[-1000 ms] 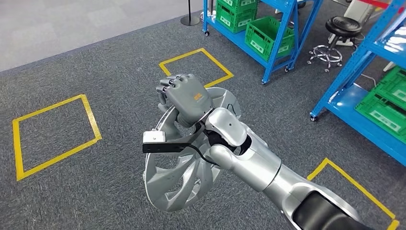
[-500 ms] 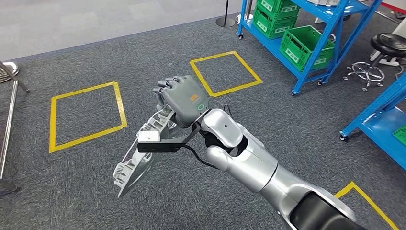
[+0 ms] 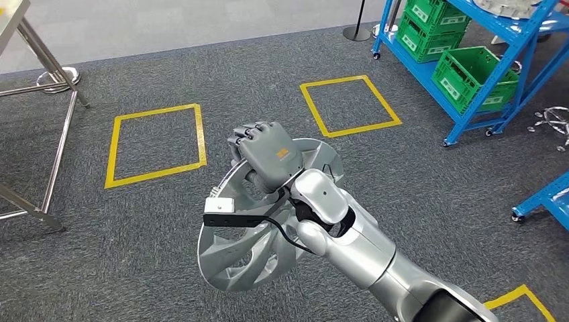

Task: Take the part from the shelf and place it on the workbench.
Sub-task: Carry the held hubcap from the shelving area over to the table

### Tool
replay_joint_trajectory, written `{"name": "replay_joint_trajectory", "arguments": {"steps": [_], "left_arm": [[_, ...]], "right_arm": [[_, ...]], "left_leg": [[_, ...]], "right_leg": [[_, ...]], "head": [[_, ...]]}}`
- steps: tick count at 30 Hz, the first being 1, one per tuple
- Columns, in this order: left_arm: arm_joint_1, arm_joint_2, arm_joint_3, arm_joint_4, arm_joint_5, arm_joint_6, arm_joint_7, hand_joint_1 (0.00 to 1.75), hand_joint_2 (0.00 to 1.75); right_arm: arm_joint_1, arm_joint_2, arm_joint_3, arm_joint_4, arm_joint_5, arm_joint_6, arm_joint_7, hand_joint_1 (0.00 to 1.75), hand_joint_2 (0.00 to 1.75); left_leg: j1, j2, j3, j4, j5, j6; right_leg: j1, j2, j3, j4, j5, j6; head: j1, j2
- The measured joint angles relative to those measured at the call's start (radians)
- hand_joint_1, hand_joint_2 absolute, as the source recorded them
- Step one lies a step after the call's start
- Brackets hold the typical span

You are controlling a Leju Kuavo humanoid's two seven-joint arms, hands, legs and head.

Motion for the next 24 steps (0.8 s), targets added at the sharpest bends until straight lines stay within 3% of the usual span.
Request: {"name": "replay_joint_trajectory", "arguments": {"steps": [1, 3, 5, 7, 9, 10, 11, 12, 15, 17, 19, 21, 23, 24], "left_arm": [[-0.008, -0.002, -0.004, -0.001, 0.001, 0.000, -0.006, 0.00, 1.75], [-0.017, -0.003, -0.007, -0.001, 0.003, 0.001, -0.017, 0.00, 1.75], [-0.020, -0.003, -0.012, -0.002, 0.001, 0.001, -0.020, 0.00, 1.75], [-0.023, -0.003, -0.016, -0.003, -0.001, 0.000, -0.017, 0.00, 1.75], [-0.023, -0.003, -0.018, -0.003, 0.001, 0.001, -0.011, 0.00, 1.75], [-0.021, -0.002, -0.018, -0.003, 0.003, 0.001, -0.009, 0.00, 1.75], [-0.018, -0.002, -0.018, -0.002, 0.006, 0.002, -0.007, 0.00, 1.75], [-0.015, -0.001, -0.017, -0.002, 0.011, 0.004, -0.005, 0.00, 1.75], [-0.003, 0.001, -0.015, -0.002, 0.025, 0.019, -0.004, 0.00, 1.75], [0.006, 0.002, -0.013, -0.002, 0.030, 0.032, -0.006, 0.00, 1.75], [0.018, 0.005, -0.011, -0.002, 0.031, 0.038, -0.008, 0.00, 1.75], [0.027, 0.008, -0.010, -0.001, 0.031, 0.042, -0.012, 0.00, 1.75], [0.027, 0.011, -0.009, -0.001, 0.030, 0.044, -0.016, 0.00, 1.75], [0.025, 0.012, -0.009, -0.001, 0.030, 0.045, -0.017, 0.00, 1.75]], "right_arm": [[0.005, -0.002, -0.002, -0.005, 0.003, -0.001, -0.001, 1.75, 1.75], [0.012, -0.005, -0.004, -0.012, 0.006, -0.002, -0.004, 1.75, 1.75], [0.013, -0.006, -0.004, -0.014, 0.006, -0.003, -0.008, 1.75, 1.75], [0.009, -0.007, -0.004, -0.015, 0.001, -0.006, -0.012, 1.75, 1.75], [0.006, -0.008, -0.003, -0.012, -0.010, -0.010, -0.020, 1.75, 1.75], [0.005, -0.008, -0.002, -0.008, -0.016, -0.012, -0.024, 1.75, 1.75], [0.005, -0.008, -0.001, -0.004, -0.023, -0.015, -0.029, 1.75, 1.75], [0.003, -0.008, 0.000, 0.000, -0.029, -0.017, -0.033, 1.75, 1.75], [-0.014, -0.008, 0.003, 0.007, -0.040, -0.026, -0.041, 1.75, 1.75], [-0.030, -0.005, 0.006, 0.010, -0.044, -0.031, -0.042, 1.75, 1.75], [-0.042, 0.000, 0.011, 0.010, -0.044, -0.033, -0.039, 1.75, 1.75], [-0.051, 0.007, 0.016, 0.010, -0.043, -0.032, -0.033, 1.75, 1.75], [-0.055, 0.011, 0.017, 0.011, -0.040, -0.028, -0.025, 1.75, 1.75], [-0.056, 0.011, 0.017, 0.012, -0.038, -0.025, -0.023, 1.75, 1.75]], "left_leg": [[-0.002, 0.006, 0.011, -0.022, 0.002, 0.008], [-0.005, -0.011, 0.005, -0.020, 0.001, 0.028], [-0.004, -0.027, 0.003, -0.020, 0.004, 0.040], [-0.003, -0.044, 0.002, -0.021, 0.007, 0.050], [-0.006, -0.065, -0.002, -0.021, 0.009, 0.055], [-0.008, -0.077, -0.003, -0.021, 0.010, 0.056], [-0.010, -0.090, -0.005, -0.021, 0.011, 0.057], [-0.011, -0.103, -0.005, -0.021, 0.013, 0.057], [-0.010, -0.140, -0.008, -0.021, 0.019, 0.051], [-0.008, -0.158, -0.013, -0.024, 0.025, 0.040], [-0.006, -0.171, -0.018, -0.030, 0.031, 0.027], [-0.009, -0.141, -0.030, -0.013, 0.017, 0.019], [-0.012, -0.083, -0.071, 0.078, -0.039, 0.013], [-0.012, -0.066, -0.100, 0.144, -0.071, 0.009]], "right_leg": [[0.003, -0.006, -0.002, 0.005, -0.003, 0.006], [0.005, -0.017, -0.003, 0.008, -0.004, 0.015], [-0.001, -0.004, -0.008, 0.025, -0.019, 0.025], [-0.007, 0.042, -0.045, 0.106, -0.067, 0.032], [-0.007, 0.077, -0.113, 0.241, -0.123, 0.030], [-0.005, 0.081, -0.139, 0.288, -0.135, 0.027], [-0.004, 0.084, -0.150, 0.304, -0.130, 0.022], [-0.001, 0.088, -0.141, 0.278, -0.107, 0.015], [0.006, 0.132, -0.049, 0.082, -0.016, -0.006], [0.012, 0.149, -0.022, 0.019, -0.002, -0.007], [0.014, 0.131, -0.020, 0.013, 0.004, -0.009], [0.010, 0.110, -0.014, 0.001, 0.014, -0.019], [0.009, 0.084, -0.012, -0.006, 0.020, -0.029], [0.010, 0.071, -0.013, -0.006, 0.020, -0.031]], "head": [[0.002, 0.000], [0.006, 0.000], [0.007, 0.000], [0.008, 0.000], [0.010, 0.000], [0.011, 0.000], [0.011, 0.000], [0.011, 0.000], [0.011, 0.000], [0.013, 0.000], [0.015, 0.000], [0.013, 0.000], [0.011, 0.000], [0.010, 0.000]]}}
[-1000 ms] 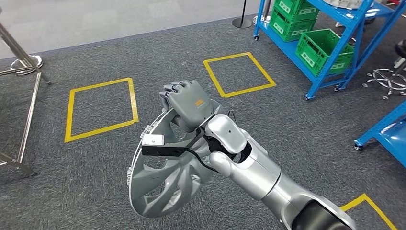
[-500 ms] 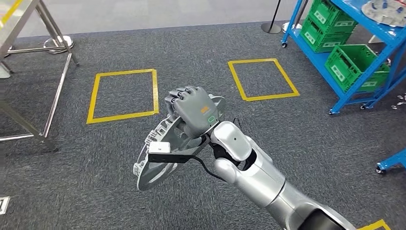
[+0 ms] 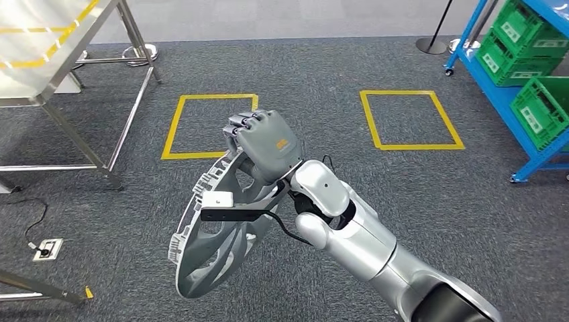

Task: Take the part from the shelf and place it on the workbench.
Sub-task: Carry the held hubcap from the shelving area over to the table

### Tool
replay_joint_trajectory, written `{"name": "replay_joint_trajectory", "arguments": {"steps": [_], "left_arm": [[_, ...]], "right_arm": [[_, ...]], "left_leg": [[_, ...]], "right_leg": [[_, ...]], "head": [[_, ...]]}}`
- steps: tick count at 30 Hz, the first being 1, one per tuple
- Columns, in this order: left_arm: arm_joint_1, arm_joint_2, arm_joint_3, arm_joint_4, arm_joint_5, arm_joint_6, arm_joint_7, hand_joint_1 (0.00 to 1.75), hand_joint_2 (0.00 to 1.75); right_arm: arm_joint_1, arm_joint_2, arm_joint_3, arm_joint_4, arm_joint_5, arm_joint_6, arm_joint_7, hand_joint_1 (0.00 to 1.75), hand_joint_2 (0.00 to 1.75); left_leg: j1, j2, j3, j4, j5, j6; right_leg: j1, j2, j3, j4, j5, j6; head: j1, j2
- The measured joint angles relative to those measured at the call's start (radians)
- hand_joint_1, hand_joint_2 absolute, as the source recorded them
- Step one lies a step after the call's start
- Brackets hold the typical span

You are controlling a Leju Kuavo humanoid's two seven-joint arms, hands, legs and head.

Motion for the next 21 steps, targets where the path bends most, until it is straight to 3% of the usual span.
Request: {"name": "replay_joint_trajectory", "arguments": {"steps": [2, 3, 5, 7, 8, 11, 13, 15, 17, 18, 19, 21], "left_arm": [[-0.001, 0.001, 0.000, 0.000, -0.002, 0.000, 0.002, 0.00, 1.75], [-0.001, 0.001, 0.000, 0.000, -0.004, 0.000, 0.003, 0.00, 1.75], [-0.001, 0.001, 0.000, 0.000, -0.009, -0.002, 0.004, 0.00, 1.75], [-0.005, -0.002, 0.000, 0.000, -0.012, -0.009, -0.001, 0.00, 1.75], [-0.006, -0.004, 0.000, 0.000, -0.012, -0.014, -0.004, 0.00, 1.75], [-0.006, -0.008, 0.000, 0.001, -0.014, -0.029, -0.016, 0.00, 1.75], [-0.007, -0.010, 0.000, 0.001, -0.019, -0.035, -0.018, 0.00, 1.75], [-0.009, -0.013, 0.000, 0.001, -0.024, -0.037, -0.017, 0.00, 1.75], [-0.010, -0.015, -0.001, 0.001, -0.032, -0.039, -0.011, 0.00, 1.75], [-0.010, -0.015, -0.001, 0.001, -0.036, -0.040, -0.007, 0.00, 1.75], [-0.009, -0.016, -0.002, 0.001, -0.041, -0.040, -0.003, 0.00, 1.75], [-0.009, -0.018, -0.005, 0.002, -0.053, -0.041, 0.003, 0.00, 1.75]], "right_arm": [[0.001, 0.000, 0.000, 0.002, 0.006, 0.006, 0.004, 1.75, 1.75], [0.002, 0.000, 0.001, 0.002, 0.009, 0.007, 0.006, 1.75, 1.75], [0.001, 0.000, 0.000, 0.002, 0.013, 0.008, 0.010, 1.75, 1.75], [0.000, 0.000, 0.000, 0.000, 0.015, 0.009, 0.012, 1.75, 1.75], [-0.001, 0.000, -0.001, -0.001, 0.015, 0.010, 0.011, 1.75, 1.75], [-0.004, 0.000, -0.001, -0.005, 0.016, 0.019, 0.010, 1.75, 1.75], [-0.008, 0.000, -0.002, -0.010, 0.020, 0.025, 0.010, 1.75, 1.75], [-0.011, -0.001, -0.004, -0.017, 0.024, 0.030, 0.013, 1.75, 1.75], [-0.011, -0.002, -0.008, -0.019, 0.028, 0.038, 0.018, 1.75, 1.75], [-0.010, -0.003, -0.009, -0.019, 0.029, 0.042, 0.020, 1.75, 1.75], [-0.010, -0.003, -0.011, -0.022, 0.032, 0.045, 0.023, 1.75, 1.75], [-0.011, -0.004, -0.016, -0.030, 0.036, 0.050, 0.027, 1.75, 1.75]], "left_leg": [[0.001, 0.012, -0.036, 0.087, -0.028, -0.007], [0.002, 0.016, -0.028, 0.080, -0.016, -0.010], [0.003, 0.041, 0.040, -0.034, 0.038, -0.012], [0.000, 0.075, 0.102, -0.141, 0.068, -0.001], [-0.002, 0.083, 0.113, -0.164, 0.072, 0.007], [-0.002, 0.059, 0.110, -0.170, 0.079, 0.030], [0.002, 0.041, 0.108, -0.173, 0.084, 0.041], [0.005, 0.022, 0.104, -0.174, 0.088, 0.048], [0.005, 0.000, 0.100, -0.173, 0.091, 0.050], [0.005, -0.013, 0.098, -0.172, 0.092, 0.049], [0.005, -0.025, 0.097, -0.172, 0.094, 0.047], [0.007, -0.049, 0.095, -0.172, 0.099, 0.041]], "right_leg": [[0.001, -0.027, -0.002, 0.000, -0.001, -0.001], [0.001, -0.039, -0.003, 0.001, -0.001, -0.001], [0.000, -0.060, -0.003, 0.006, -0.004, 0.004], [0.005, -0.076, -0.005, 0.014, -0.010, 0.013], [0.007, -0.083, -0.006, 0.018, -0.012, 0.018], [0.009, -0.099, -0.006, 0.022, -0.016, 0.031], [0.002, -0.063, -0.021, 0.061, -0.046, 0.044], [-0.006, -0.008, -0.071, 0.176, -0.107, 0.054], [-0.009, 0.009, -0.125, 0.289, -0.146, 0.057], [-0.010, 0.012, -0.132, 0.301, -0.140, 0.057], [-0.010, 0.014, -0.119, 0.272, -0.116, 0.054], [-0.013, 0.043, -0.052, 0.138, -0.054, 0.048]], "head": [[0.000, 0.000], [0.000, 0.000], [0.000, 0.000], [0.001, 0.000], [0.002, 0.000], [0.005, 0.000], [0.006, 0.000], [0.008, 0.000], [0.009, 0.000], [0.009, 0.000], [0.009, 0.000], [0.009, 0.000]]}}
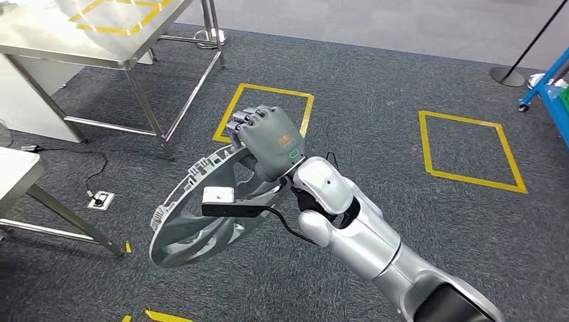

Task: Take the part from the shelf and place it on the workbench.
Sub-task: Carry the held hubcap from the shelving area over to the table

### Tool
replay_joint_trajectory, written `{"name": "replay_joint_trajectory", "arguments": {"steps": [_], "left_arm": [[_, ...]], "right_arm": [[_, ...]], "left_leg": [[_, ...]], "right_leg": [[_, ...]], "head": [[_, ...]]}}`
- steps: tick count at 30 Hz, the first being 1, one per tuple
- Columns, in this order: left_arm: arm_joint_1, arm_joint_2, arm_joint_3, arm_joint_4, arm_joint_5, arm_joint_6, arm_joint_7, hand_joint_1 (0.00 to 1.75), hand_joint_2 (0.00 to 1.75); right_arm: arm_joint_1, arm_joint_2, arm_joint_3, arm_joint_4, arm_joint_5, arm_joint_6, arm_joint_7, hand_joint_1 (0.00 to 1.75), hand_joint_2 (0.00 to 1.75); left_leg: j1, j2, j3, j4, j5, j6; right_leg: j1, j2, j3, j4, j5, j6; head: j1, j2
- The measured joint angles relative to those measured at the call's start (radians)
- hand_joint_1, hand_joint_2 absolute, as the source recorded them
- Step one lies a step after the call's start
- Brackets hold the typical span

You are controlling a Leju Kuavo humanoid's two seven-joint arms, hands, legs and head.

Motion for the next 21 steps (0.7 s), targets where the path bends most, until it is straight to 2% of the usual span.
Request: {"name": "replay_joint_trajectory", "arguments": {"steps": [2, 3, 5, 6, 7, 9, 10, 11, 12, 13, 14, 15, 17, 18, 20, 21], "left_arm": [[-0.002, -0.002, -0.007, 0.000, -0.012, -0.002, 0.004, 0.00, 1.75], [-0.002, -0.004, -0.011, 0.000, -0.015, -0.002, 0.005, 0.00, 1.75], [-0.002, -0.005, -0.015, 0.000, -0.017, -0.002, 0.008, 0.00, 1.75], [-0.001, -0.006, -0.015, 0.000, -0.018, -0.002, 0.010, 0.00, 1.75], [-0.002, -0.005, -0.015, 0.000, -0.020, -0.003, 0.012, 0.00, 1.75], [-0.006, -0.005, -0.016, 0.001, -0.025, -0.004, 0.014, 0.00, 1.75], [-0.008, -0.004, -0.016, 0.001, -0.028, -0.005, 0.015, 0.00, 1.75], [-0.009, -0.004, -0.017, 0.001, -0.030, -0.007, 0.017, 0.00, 1.75], [-0.009, -0.004, -0.019, 0.001, -0.033, -0.009, 0.019, 0.00, 1.75], [-0.009, -0.003, -0.020, 0.001, -0.035, -0.010, 0.021, 0.00, 1.75], [-0.010, -0.002, -0.022, 0.001, -0.038, -0.011, 0.024, 0.00, 1.75], [-0.011, -0.001, -0.024, 0.000, -0.041, -0.012, 0.025, 0.00, 1.75], [-0.015, 0.001, -0.031, 0.000, -0.048, -0.013, 0.029, 0.00, 1.75], [-0.017, 0.002, -0.034, 0.000, -0.051, -0.014, 0.030, 0.00, 1.75], [-0.018, 0.002, -0.039, 0.000, -0.055, -0.015, 0.029, 0.00, 1.75], [-0.018, 0.003, -0.040, 0.000, -0.056, -0.015, 0.028, 0.00, 1.75]], "right_arm": [[-0.001, -0.002, -0.006, -0.011, 0.002, 0.002, 0.002, 1.75, 1.75], [-0.002, -0.004, -0.008, -0.016, 0.003, 0.002, 0.003, 1.75, 1.75], [-0.001, -0.007, -0.011, -0.024, 0.004, 0.002, 0.005, 1.75, 1.75], [-0.001, -0.007, -0.012, -0.028, 0.004, 0.002, 0.005, 1.75, 1.75], [0.000, -0.008, -0.013, -0.032, 0.004, 0.002, 0.005, 1.75, 1.75], [0.006, -0.009, -0.017, -0.039, 0.004, 0.001, 0.006, 1.75, 1.75], [0.012, -0.011, -0.019, -0.041, 0.005, 0.000, 0.006, 1.75, 1.75], [0.020, -0.013, -0.022, -0.041, 0.006, -0.001, 0.006, 1.75, 1.75], [0.029, -0.016, -0.024, -0.042, 0.008, -0.003, 0.007, 1.75, 1.75], [0.038, -0.018, -0.026, -0.044, 0.010, -0.006, 0.008, 1.75, 1.75], [0.046, -0.021, -0.029, -0.048, 0.012, -0.009, 0.010, 1.75, 1.75], [0.051, -0.024, -0.031, -0.053, 0.014, -0.012, 0.011, 1.75, 1.75], [0.056, -0.032, -0.037, -0.065, 0.014, -0.017, 0.011, 1.75, 1.75], [0.058, -0.036, -0.040, -0.071, 0.014, -0.019, 0.010, 1.75, 1.75], [0.061, -0.043, -0.047, -0.077, 0.010, -0.022, 0.008, 1.75, 1.75], [0.063, -0.047, -0.051, -0.079, 0.006, -0.024, 0.005, 1.75, 1.75]], "left_leg": [[0.002, -0.021, -0.005, -0.001, 0.007, -0.011], [0.003, -0.030, -0.008, -0.003, 0.011, -0.019], [0.006, -0.045, -0.014, -0.010, 0.019, -0.033], [0.005, -0.035, -0.019, -0.006, 0.016, -0.038], [0.003, -0.015, -0.030, 0.013, 0.002, -0.041], [-0.002, 0.038, -0.074, 0.111, -0.057, -0.044], [-0.002, 0.052, -0.101, 0.176, -0.089, -0.046], [-0.002, 0.059, -0.121, 0.228, -0.109, -0.047], [-0.002, 0.062, -0.127, 0.252, -0.113, -0.049], [-0.002, 0.066, -0.113, 0.236, -0.099, -0.049], [-0.002, 0.074, -0.081, 0.187, -0.074, -0.049], [-0.002, 0.091, -0.042, 0.119, -0.051, -0.048], [-0.007, 0.117, 0.013, 0.020, -0.026, -0.034], [-0.010, 0.121, 0.022, 0.002, -0.026, -0.025], [-0.011, 0.103, 0.021, 0.000, -0.021, -0.008], [-0.010, 0.095, 0.021, -0.002, -0.019, -0.002]], "right_leg": [[0.003, 0.034, 0.047, -0.100, 0.031, -0.005], [0.006, 0.041, 0.052, -0.116, 0.032, -0.008], [0.009, 0.022, 0.052, -0.122, 0.041, -0.018], [0.008, 0.011, 0.053, -0.127, 0.046, -0.025], [0.006, 0.000, 0.055, -0.132, 0.051, -0.032], [0.007, -0.026, 0.055, -0.136, 0.056, -0.042], [0.009, -0.039, 0.053, -0.136, 0.056, -0.045], [0.010, -0.052, 0.052, -0.136, 0.056, -0.046], [0.011, -0.065, 0.050, -0.135, 0.056, -0.046], [0.011, -0.077, 0.048, -0.133, 0.056, -0.045], [0.011, -0.088, 0.047, -0.130, 0.055, -0.044], [0.011, -0.097, 0.046, -0.127, 0.053, -0.042], [0.016, -0.113, 0.043, -0.120, 0.049, -0.033], [0.019, -0.120, 0.042, -0.118, 0.048, -0.028], [0.020, -0.132, 0.043, -0.119, 0.048, -0.019], [0.018, -0.126, 0.043, -0.115, 0.043, -0.012]], "head": [[0.000, 0.000], [0.001, 0.000], [0.002, 0.000], [0.001, 0.000], [-0.001, 0.000], [-0.005, 0.000], [-0.007, 0.000], [-0.006, 0.000], [-0.006, 0.000], [-0.007, 0.000], [-0.007, 0.000], [-0.007, 0.000], [-0.006, 0.000], [-0.005, 0.000], [-0.005, 0.000], [-0.005, 0.000]]}}
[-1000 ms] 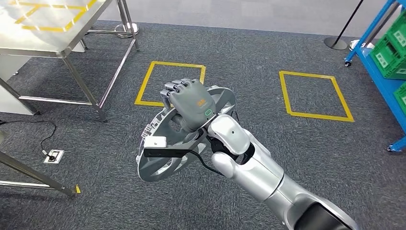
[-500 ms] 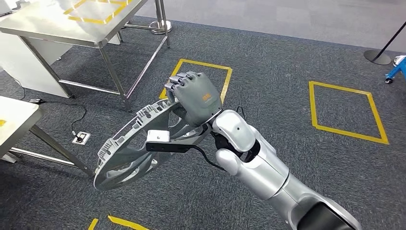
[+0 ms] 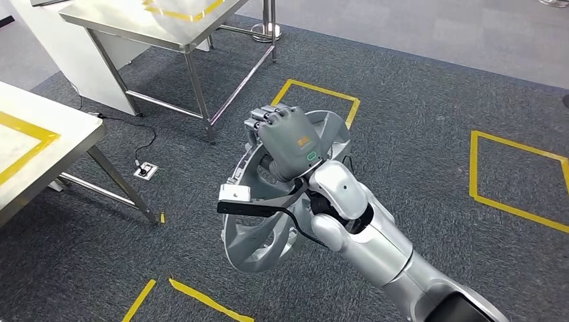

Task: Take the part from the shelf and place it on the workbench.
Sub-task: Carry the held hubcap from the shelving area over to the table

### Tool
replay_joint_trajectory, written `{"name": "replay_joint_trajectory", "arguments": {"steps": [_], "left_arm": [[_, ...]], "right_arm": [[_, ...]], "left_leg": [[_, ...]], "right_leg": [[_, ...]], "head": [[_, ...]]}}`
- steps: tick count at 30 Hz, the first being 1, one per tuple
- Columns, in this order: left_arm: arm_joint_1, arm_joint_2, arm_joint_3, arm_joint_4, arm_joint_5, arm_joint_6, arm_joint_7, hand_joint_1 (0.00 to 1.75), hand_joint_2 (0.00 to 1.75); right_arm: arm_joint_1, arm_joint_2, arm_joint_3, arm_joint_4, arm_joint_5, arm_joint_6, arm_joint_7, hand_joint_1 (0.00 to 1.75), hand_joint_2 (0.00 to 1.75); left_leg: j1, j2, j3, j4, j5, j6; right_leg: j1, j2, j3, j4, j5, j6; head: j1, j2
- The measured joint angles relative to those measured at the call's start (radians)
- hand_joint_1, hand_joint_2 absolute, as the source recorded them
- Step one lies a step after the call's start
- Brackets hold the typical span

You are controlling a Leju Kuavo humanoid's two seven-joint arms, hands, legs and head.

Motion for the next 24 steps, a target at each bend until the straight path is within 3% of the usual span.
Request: {"name": "replay_joint_trajectory", "arguments": {"steps": [2, 4, 6, 7, 8, 10, 12, 13, 15, 17, 19, 21, 22, 24], "left_arm": [[-0.002, 0.000, -0.001, 0.000, -0.001, 0.000, -0.004, 0.00, 1.75], [-0.004, -0.001, -0.004, 0.000, -0.002, 0.002, -0.009, 0.00, 1.75], [-0.002, -0.002, -0.006, 0.000, -0.001, 0.009, -0.015, 0.00, 1.75], [0.001, -0.002, -0.006, 0.000, 0.001, 0.013, -0.018, 0.00, 1.75], [0.004, -0.001, -0.006, 0.000, 0.002, 0.016, -0.020, 0.00, 1.75], [0.006, -0.002, -0.005, 0.000, 0.007, 0.022, -0.022, 0.00, 1.75], [0.008, -0.003, -0.005, 0.000, 0.013, 0.027, -0.024, 0.00, 1.75], [0.010, -0.004, -0.005, 0.000, 0.015, 0.030, -0.024, 0.00, 1.75], [0.018, -0.005, -0.005, 0.001, 0.018, 0.033, -0.025, 0.00, 1.75], [0.022, -0.004, -0.005, 0.001, 0.018, 0.033, -0.025, 0.00, 1.75], [0.020, -0.003, -0.005, 0.001, 0.014, 0.029, -0.025, 0.00, 1.75], [0.018, -0.002, -0.005, 0.001, 0.011, 0.024, -0.025, 0.00, 1.75], [0.017, -0.002, -0.005, 0.001, 0.009, 0.023, -0.024, 0.00, 1.75], [0.017, 0.000, -0.005, 0.000, 0.006, 0.022, -0.024, 0.00, 1.75]], "right_arm": [[0.003, -0.011, -0.007, -0.002, -0.010, -0.006, -0.007, 1.75, 1.75], [0.011, -0.023, -0.010, -0.003, -0.017, -0.013, -0.012, 1.75, 1.75], [0.023, -0.032, -0.010, -0.002, -0.020, -0.016, -0.015, 1.75, 1.75], [0.027, -0.035, -0.008, -0.002, -0.020, -0.017, -0.016, 1.75, 1.75], [0.029, -0.036, -0.007, -0.003, -0.021, -0.017, -0.017, 1.75, 1.75], [0.028, -0.036, -0.006, -0.005, -0.022, -0.017, -0.016, 1.75, 1.75], [0.029, -0.035, -0.002, -0.007, -0.020, -0.017, -0.014, 1.75, 1.75], [0.030, -0.033, 0.000, -0.008, -0.018, -0.016, -0.011, 1.75, 1.75], [0.030, -0.026, 0.006, -0.011, -0.011, -0.014, -0.004, 1.75, 1.75], [0.030, -0.017, 0.010, -0.017, -0.004, -0.010, 0.000, 1.75, 1.75], [0.032, -0.012, 0.012, -0.023, 0.003, -0.006, 0.003, 1.75, 1.75], [0.037, -0.012, 0.013, -0.025, 0.008, -0.003, 0.004, 1.75, 1.75], [0.040, -0.012, 0.013, -0.026, 0.010, -0.002, 0.004, 1.75, 1.75], [0.042, -0.012, 0.012, -0.029, 0.015, -0.001, 0.003, 1.75, 1.75]], "left_leg": [[0.005, -0.016, -0.001, -0.004, 0.006, 0.012], [0.007, -0.034, -0.006, -0.004, 0.010, 0.018], [0.007, -0.056, -0.012, -0.003, 0.014, 0.018], [0.008, -0.068, -0.013, -0.003, 0.015, 0.017], [0.008, -0.080, -0.014, -0.002, 0.017, 0.015], [0.010, -0.102, -0.017, 0.000, 0.021, 0.007], [0.014, -0.124, -0.025, -0.001, 0.027, -0.006], [0.016, -0.134, -0.029, -0.004, 0.031, -0.014], [0.020, -0.146, -0.035, -0.009, 0.037, -0.029], [0.016, -0.108, -0.056, 0.028, 0.012, -0.036], [0.012, -0.054, -0.108, 0.140, -0.051, -0.040], [0.012, -0.036, -0.152, 0.245, -0.090, -0.045], [0.013, -0.031, -0.151, 0.253, -0.085, -0.047], [0.014, -0.014, -0.095, 0.163, -0.035, -0.050]], "right_leg": [[-0.007, 0.042, -0.022, 0.053, -0.036, 0.015], [-0.013, 0.086, -0.078, 0.174, -0.097, 0.026], [-0.018, 0.095, -0.124, 0.265, -0.123, 0.031], [-0.021, 0.096, -0.122, 0.260, -0.109, 0.031], [-0.023, 0.101, -0.100, 0.216, -0.078, 0.031], [-0.028, 0.139, -0.030, 0.078, -0.019, 0.028], [-0.027, 0.172, 0.005, 0.001, -0.001, 0.023], [-0.023, 0.173, 0.006, -0.005, -0.004, 0.019], [-0.020, 0.148, 0.010, -0.013, 0.004, 0.006], [-0.024, 0.122, 0.016, -0.025, 0.014, -0.010], [-0.022, 0.093, 0.017, -0.029, 0.017, -0.018], [-0.020, 0.064, 0.016, -0.029, 0.015, -0.020], [-0.020, 0.051, 0.016, -0.028, 0.015, -0.020], [-0.022, 0.029, 0.015, -0.024, 0.012, -0.015]], "head": [[0.001, 0.000], [0.002, 0.000], [0.002, 0.000], [0.002, 0.000], [0.002, 0.000], [0.001, 0.000], [0.001, 0.000], [0.001, 0.000], [0.001, 0.000], [-0.003, 0.000], [-0.007, 0.000], [-0.007, 0.000], [-0.007, 0.000], [-0.007, 0.000]]}}
